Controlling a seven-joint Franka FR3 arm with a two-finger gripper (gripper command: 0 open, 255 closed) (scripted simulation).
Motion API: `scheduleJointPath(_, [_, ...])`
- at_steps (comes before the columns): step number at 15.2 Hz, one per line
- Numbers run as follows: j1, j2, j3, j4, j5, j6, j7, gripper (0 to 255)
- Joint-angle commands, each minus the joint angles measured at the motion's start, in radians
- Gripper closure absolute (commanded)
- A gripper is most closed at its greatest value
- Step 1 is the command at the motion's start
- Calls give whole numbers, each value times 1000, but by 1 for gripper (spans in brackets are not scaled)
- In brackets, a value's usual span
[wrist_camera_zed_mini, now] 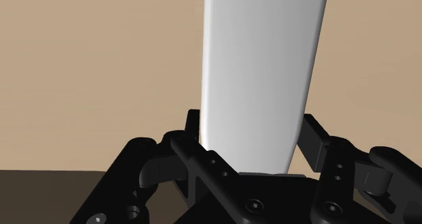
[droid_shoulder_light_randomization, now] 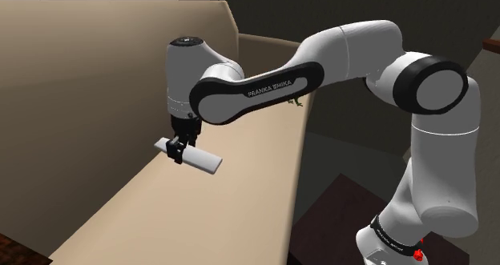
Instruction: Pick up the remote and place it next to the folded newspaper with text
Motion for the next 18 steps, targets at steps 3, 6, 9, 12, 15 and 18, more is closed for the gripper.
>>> scheduleJointPath(3, [0, -12, 3, 38, 8, -49, -9, 255])
scheduleJointPath(6, [-20, -32, 2, 28, 19, -55, -32, 255])
scheduleJointPath(9, [-79, -79, -8, -33, 46, -33, -99, 255])
scheduleJointPath(12, [-134, -116, -21, -80, 72, -16, -169, 255])
scheduleJointPath(15, [-185, -146, -37, -115, 95, -5, -240, 255])
scheduleJointPath(18, [-233, -167, -56, -138, 115, 2, -311, 255])
